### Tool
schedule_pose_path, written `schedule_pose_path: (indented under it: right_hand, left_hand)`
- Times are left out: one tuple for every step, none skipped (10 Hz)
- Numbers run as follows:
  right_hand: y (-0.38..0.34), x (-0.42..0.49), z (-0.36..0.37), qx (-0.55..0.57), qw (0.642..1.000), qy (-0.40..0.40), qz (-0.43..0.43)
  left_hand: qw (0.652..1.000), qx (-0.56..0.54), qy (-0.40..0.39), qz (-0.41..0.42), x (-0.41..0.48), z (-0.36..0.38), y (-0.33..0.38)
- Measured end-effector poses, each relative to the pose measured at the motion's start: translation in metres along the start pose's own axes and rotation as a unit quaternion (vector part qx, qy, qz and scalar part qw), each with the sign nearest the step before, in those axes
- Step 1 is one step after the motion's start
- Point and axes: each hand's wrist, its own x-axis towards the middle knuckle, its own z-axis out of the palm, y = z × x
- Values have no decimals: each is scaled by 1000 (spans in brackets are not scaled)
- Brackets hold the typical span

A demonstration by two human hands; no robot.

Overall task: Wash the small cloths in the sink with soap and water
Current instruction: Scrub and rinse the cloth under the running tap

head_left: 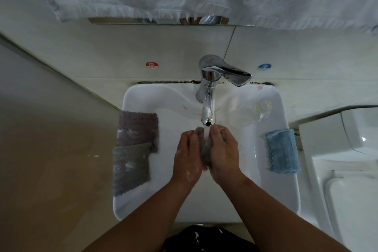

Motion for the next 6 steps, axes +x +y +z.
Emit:
schedule_pose_path:
  right_hand:
    - [0, -5, 6, -48, 998, -12, -45]
    - [11, -6, -1, -265, 944, -53, -191]
    - [8, 5, -8, -299, 935, -34, -188]
    - [0, 14, -6, -202, 975, 40, -83]
    - [0, -8, 3, -250, 961, -8, -122]
    - [0, -13, 3, -259, 952, -57, -155]
  left_hand:
    - [997, -63, -12, -40, -5, 3, 7]
    - [999, -22, 28, 9, 4, -1, 5]
    - [1000, -11, -6, 25, 2, 0, 4]
    - [994, 79, -44, 67, -8, 7, 9]
    - [996, 83, 7, 19, 15, 6, 4]
    - [1000, 6, 18, -12, 16, 0, 5]
